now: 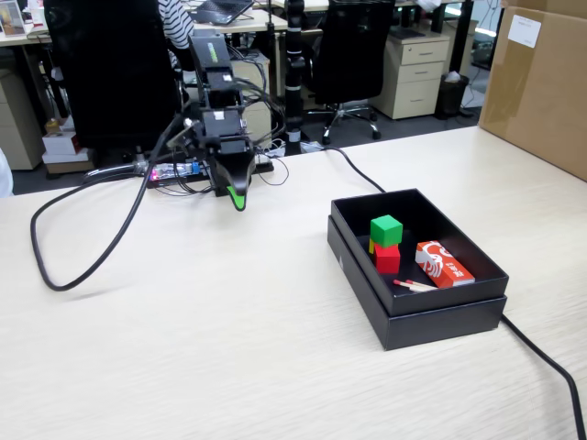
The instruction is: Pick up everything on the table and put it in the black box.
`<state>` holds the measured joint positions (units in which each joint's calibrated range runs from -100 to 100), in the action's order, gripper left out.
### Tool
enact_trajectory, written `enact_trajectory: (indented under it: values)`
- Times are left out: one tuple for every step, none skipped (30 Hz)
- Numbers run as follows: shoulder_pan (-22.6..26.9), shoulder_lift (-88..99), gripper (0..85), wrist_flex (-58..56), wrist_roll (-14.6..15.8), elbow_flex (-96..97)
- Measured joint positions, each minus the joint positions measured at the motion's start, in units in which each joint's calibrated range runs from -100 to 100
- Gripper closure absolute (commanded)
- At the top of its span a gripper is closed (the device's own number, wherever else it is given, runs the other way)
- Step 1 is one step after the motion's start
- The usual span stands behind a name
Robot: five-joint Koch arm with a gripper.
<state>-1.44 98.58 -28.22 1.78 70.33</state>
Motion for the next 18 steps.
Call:
enact_trajectory:
  values:
    - [-0.1, 0.26, 34.2, 2.4, -0.24, 1.92]
    - [-0.15, 0.26, 34.2, 4.88, -0.34, 4.38]
    - [-0.1, 0.26, 34.3, 6.81, -0.59, 6.66]
    - [-0.15, 0.26, 34.5, 8.52, -0.78, 8.22]
    - [-0.15, 0.26, 34.5, 10.14, -1.03, 9.49]
    - [-0.1, 0.26, 34.5, 12.08, -1.27, 11.23]
    - [-0.15, 0.39, 34.5, 14.56, -1.61, 13.24]
    - [-0.15, 0.52, 34.5, 16.8, -2.0, 14.97]
    - [-0.2, 0.52, 34.6, 19.13, -2.2, 16.25]
    - [-0.2, 0.65, 34.7, 21.45, -2.49, 17.8]
    - [-0.2, 0.91, 34.8, 23.85, -2.69, 19.26]
    - [-0.2, 0.91, 34.8, 26.25, -2.88, 20.9]
    - [-0.24, 1.04, 34.8, 28.49, -3.17, 22.55]
    - [-0.24, 1.17, 34.8, 30.43, -3.47, 23.82]
    - [-0.2, 1.29, 34.8, 31.75, -3.61, 24.65]
    - [-0.2, 1.29, 34.8, 32.6, -3.76, 25.56]
    - [-0.2, 1.29, 35.0, 32.75, -3.81, 25.92]
    - [-0.2, 1.42, 34.8, 32.75, -3.81, 25.92]
